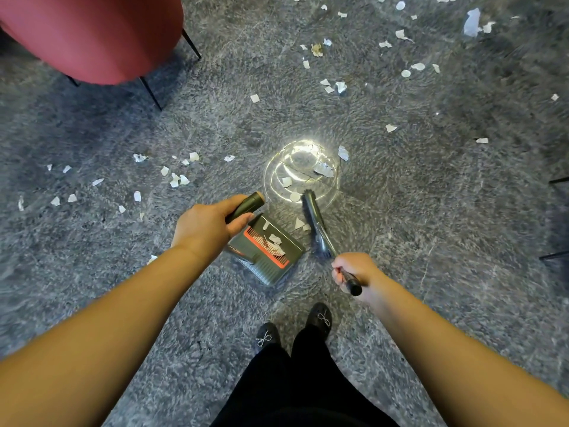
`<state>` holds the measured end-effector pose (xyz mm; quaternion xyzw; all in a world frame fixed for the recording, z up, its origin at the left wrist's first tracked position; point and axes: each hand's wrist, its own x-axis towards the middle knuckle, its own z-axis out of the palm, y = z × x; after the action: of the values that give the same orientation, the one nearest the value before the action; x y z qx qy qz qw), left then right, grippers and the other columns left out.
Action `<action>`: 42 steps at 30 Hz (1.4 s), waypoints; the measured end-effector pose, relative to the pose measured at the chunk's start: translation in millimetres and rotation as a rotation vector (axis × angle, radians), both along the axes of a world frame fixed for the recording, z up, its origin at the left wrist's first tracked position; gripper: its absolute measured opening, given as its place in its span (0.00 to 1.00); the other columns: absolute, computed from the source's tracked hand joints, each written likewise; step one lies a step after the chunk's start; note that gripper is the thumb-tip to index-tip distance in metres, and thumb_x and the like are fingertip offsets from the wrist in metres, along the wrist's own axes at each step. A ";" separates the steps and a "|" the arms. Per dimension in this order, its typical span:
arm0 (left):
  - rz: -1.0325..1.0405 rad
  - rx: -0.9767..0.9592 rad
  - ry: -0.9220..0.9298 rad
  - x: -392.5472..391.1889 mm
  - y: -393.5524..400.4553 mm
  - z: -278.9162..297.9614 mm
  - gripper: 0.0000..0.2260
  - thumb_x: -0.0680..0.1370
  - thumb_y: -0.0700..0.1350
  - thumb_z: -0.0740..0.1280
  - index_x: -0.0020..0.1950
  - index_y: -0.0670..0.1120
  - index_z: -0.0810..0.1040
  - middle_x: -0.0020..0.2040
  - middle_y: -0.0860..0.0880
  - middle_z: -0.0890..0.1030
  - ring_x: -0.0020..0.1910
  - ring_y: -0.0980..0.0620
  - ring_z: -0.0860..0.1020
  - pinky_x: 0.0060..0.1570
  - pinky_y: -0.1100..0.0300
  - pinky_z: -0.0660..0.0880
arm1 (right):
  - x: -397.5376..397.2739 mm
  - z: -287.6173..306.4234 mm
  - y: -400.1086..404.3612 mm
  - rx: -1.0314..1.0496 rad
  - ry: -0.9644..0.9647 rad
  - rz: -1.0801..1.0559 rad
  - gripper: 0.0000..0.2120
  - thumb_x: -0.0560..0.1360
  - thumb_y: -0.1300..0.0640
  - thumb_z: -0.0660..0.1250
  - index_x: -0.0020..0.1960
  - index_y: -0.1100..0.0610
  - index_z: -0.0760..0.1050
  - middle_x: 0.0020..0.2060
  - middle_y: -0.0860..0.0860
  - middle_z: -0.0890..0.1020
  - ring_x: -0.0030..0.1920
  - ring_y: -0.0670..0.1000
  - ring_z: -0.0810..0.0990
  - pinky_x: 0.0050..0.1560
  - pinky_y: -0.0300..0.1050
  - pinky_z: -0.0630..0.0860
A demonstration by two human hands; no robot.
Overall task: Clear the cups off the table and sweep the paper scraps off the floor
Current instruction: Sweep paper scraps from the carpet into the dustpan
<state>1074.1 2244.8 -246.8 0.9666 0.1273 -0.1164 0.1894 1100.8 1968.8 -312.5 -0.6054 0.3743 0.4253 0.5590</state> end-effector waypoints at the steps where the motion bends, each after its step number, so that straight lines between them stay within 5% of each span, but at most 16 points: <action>1: 0.000 -0.001 -0.002 0.2 1.0 -0.1 0.16 0.77 0.63 0.60 0.64 0.66 0.72 0.34 0.52 0.79 0.34 0.49 0.77 0.34 0.56 0.76 | 2.1 2.1 0.5 0.004 0.001 0.008 0.11 0.76 0.71 0.56 0.35 0.63 0.67 0.29 0.57 0.69 0.17 0.47 0.67 0.18 0.33 0.61; 6: 0.011 0.004 0.014 1.9 4.0 0.9 0.17 0.77 0.64 0.60 0.65 0.67 0.72 0.37 0.51 0.81 0.36 0.48 0.78 0.35 0.56 0.76 | 12.7 7.8 2.3 -0.011 -0.044 0.058 0.10 0.76 0.70 0.56 0.37 0.62 0.67 0.28 0.57 0.70 0.18 0.47 0.67 0.17 0.34 0.60; 12: 0.022 0.007 0.025 1.3 0.9 1.4 0.18 0.77 0.63 0.61 0.66 0.67 0.71 0.36 0.52 0.79 0.37 0.49 0.78 0.36 0.58 0.74 | 60.2 -0.3 0.1 -0.152 -0.104 0.363 0.04 0.76 0.71 0.58 0.47 0.65 0.69 0.30 0.58 0.71 0.23 0.50 0.70 0.18 0.34 0.64; 18: 0.016 0.008 0.014 2.2 1.9 0.5 0.17 0.77 0.62 0.61 0.66 0.67 0.71 0.35 0.54 0.76 0.37 0.50 0.77 0.37 0.57 0.75 | 83.0 -14.1 23.7 -0.184 -0.157 0.582 0.18 0.76 0.70 0.58 0.66 0.67 0.66 0.32 0.60 0.74 0.27 0.52 0.71 0.23 0.39 0.67; 32: 0.036 -0.023 0.018 3.2 7.3 2.2 0.17 0.77 0.63 0.61 0.66 0.69 0.70 0.32 0.55 0.75 0.34 0.51 0.76 0.36 0.57 0.76 | 77.1 -23.7 14.2 -0.315 -0.146 0.950 0.34 0.73 0.70 0.58 0.77 0.57 0.57 0.38 0.57 0.79 0.26 0.51 0.74 0.30 0.42 0.71; 36: 0.028 -0.016 0.030 2.2 4.2 4.3 0.17 0.77 0.63 0.61 0.67 0.69 0.69 0.35 0.53 0.77 0.35 0.50 0.76 0.35 0.59 0.73 | 48.3 -12.3 -14.2 -0.305 -0.086 0.969 0.35 0.72 0.69 0.61 0.77 0.56 0.58 0.43 0.55 0.77 0.22 0.48 0.76 0.26 0.40 0.71; 42: 0.032 -0.063 0.036 -7.6 7.1 10.0 0.17 0.77 0.62 0.61 0.67 0.69 0.70 0.33 0.55 0.74 0.35 0.50 0.76 0.36 0.57 0.74 | 13.2 9.2 -27.0 -0.227 -0.104 0.813 0.32 0.74 0.69 0.62 0.76 0.58 0.60 0.36 0.53 0.80 0.22 0.49 0.75 0.24 0.40 0.70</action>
<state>1066.5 2251.9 -236.8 0.9558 0.1423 -0.1347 0.2191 1114.0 1941.8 -303.4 -0.7822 0.1211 0.5360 0.2937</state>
